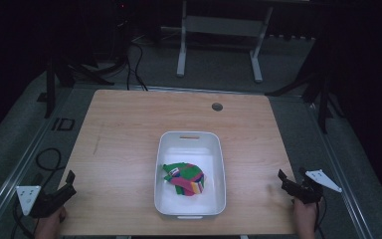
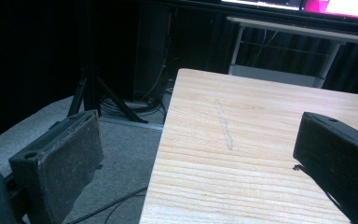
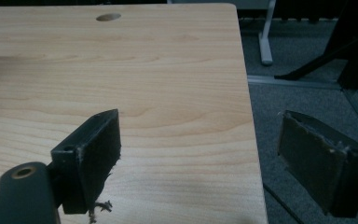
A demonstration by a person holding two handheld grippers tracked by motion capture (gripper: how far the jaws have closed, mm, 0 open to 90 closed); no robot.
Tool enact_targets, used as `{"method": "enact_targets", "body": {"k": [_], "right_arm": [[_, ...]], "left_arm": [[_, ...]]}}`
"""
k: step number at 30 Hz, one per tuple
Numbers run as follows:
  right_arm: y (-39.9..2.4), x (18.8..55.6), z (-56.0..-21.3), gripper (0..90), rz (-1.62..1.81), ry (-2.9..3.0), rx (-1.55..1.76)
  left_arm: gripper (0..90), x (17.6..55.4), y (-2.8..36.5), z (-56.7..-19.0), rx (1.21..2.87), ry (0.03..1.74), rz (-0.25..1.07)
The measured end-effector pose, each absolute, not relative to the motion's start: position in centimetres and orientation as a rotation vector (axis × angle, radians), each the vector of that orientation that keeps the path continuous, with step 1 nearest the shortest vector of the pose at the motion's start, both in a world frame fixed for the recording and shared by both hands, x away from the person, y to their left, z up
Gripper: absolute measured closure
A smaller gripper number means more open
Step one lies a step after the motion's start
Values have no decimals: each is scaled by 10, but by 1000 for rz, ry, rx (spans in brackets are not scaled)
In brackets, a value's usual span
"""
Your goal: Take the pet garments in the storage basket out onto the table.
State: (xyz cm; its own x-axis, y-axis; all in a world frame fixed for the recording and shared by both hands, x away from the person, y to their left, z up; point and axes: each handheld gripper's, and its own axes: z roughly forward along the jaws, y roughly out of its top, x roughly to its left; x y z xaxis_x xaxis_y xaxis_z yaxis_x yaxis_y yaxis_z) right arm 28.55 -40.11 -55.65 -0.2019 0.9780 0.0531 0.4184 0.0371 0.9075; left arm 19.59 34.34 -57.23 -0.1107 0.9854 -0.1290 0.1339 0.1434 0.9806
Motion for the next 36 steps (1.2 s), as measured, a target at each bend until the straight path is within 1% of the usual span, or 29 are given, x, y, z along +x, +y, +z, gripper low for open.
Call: {"method": "enact_targets", "body": {"k": [13, 21, 31, 36], "right_arm": [[-397, 293, -558, 140, 992, 1828, 1450], [-406, 294, -558, 137, 1069, 1928, 1461], [-383, 297, -555, 138, 1104, 2266, 1259], [-375, 301, -554, 138, 1078, 2340, 1225]], "left_arm": [[18, 196, 344, -572, 1157, 1449, 1104], [18, 196, 344, -572, 1159, 1447, 1104], [18, 196, 344, -572, 1159, 1450, 1101], [18, 196, 344, -572, 1157, 1450, 1102]]}}
